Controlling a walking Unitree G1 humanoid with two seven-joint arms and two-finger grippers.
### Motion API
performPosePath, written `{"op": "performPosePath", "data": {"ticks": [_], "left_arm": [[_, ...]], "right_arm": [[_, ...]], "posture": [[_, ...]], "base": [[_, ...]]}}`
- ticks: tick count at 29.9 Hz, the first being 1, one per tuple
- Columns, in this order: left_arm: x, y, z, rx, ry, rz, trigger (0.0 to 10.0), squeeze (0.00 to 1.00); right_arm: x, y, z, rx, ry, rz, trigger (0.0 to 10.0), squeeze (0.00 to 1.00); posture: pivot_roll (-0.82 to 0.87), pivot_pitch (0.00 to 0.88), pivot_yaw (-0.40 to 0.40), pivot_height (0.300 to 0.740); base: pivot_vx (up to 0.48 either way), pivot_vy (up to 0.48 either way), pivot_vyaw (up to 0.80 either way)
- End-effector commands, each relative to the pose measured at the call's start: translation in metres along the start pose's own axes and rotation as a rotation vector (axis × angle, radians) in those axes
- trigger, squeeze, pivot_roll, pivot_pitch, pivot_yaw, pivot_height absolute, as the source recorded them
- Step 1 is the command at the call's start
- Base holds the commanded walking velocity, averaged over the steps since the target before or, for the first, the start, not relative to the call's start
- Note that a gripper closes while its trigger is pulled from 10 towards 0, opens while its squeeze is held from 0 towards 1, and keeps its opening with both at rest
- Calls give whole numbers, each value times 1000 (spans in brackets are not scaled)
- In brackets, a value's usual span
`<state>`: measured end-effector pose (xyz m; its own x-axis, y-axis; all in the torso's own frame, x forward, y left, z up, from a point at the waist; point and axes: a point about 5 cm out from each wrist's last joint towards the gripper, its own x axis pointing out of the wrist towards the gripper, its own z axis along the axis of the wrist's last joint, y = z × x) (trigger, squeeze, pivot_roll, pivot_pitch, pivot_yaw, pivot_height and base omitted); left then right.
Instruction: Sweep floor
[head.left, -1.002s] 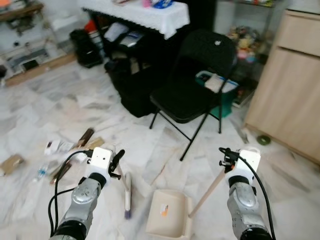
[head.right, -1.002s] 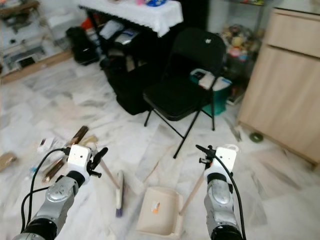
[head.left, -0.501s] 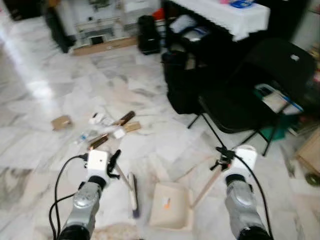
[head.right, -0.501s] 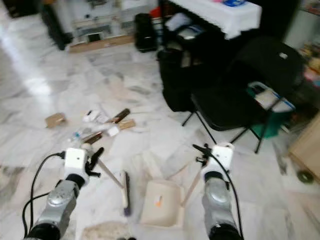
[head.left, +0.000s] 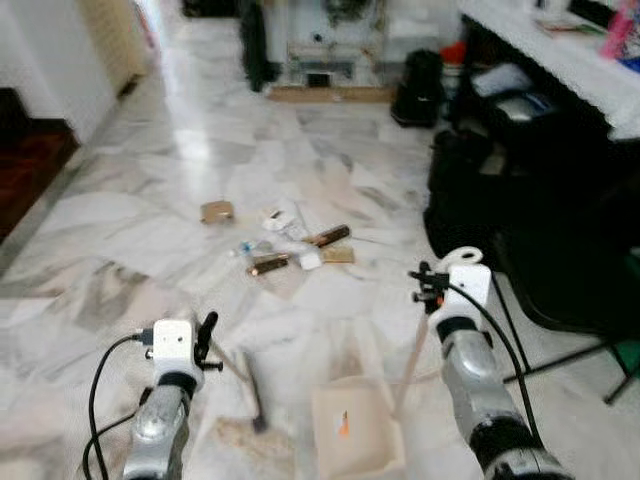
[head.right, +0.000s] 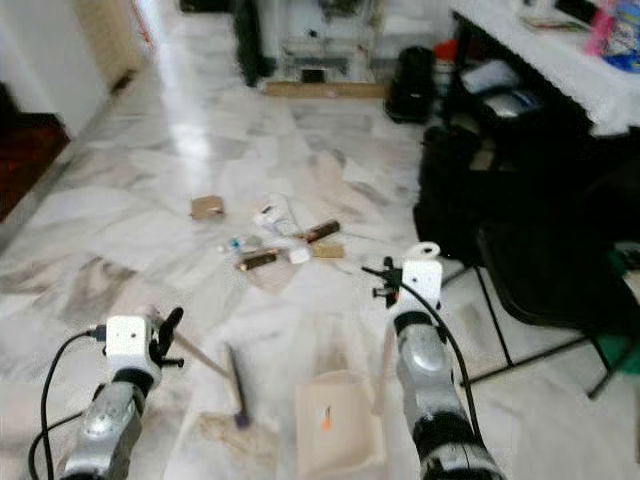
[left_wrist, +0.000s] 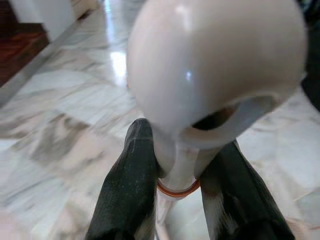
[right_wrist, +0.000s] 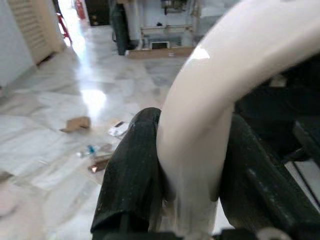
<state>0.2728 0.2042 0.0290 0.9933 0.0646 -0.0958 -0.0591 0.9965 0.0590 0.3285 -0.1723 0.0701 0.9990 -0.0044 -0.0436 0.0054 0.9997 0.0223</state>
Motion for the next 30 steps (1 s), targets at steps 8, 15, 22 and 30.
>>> {"op": "performPosePath", "data": {"ticks": [8,15,22,30], "left_arm": [[0,3,8,7,-43,27,10000,0],[-4,9,8,2,-43,49,10000,0],[1,6,11,7,-41,24,10000,0],[4,-4,22,119,-81,-117,10000,0]], "right_arm": [[0,5,-5,60,13,13,10000,0],[-1,12,-7,60,19,31,10000,0],[-4,9,-8,64,8,12,10000,0],[-7,7,-8,61,-7,-33,10000,0]], "posture": [[92,0,-64,740],[88,0,-48,740],[62,0,-30,740],[57,26,-21,740]], "base": [[0,0,0],[0,0,0],[0,0,0],[0,0,0]]}}
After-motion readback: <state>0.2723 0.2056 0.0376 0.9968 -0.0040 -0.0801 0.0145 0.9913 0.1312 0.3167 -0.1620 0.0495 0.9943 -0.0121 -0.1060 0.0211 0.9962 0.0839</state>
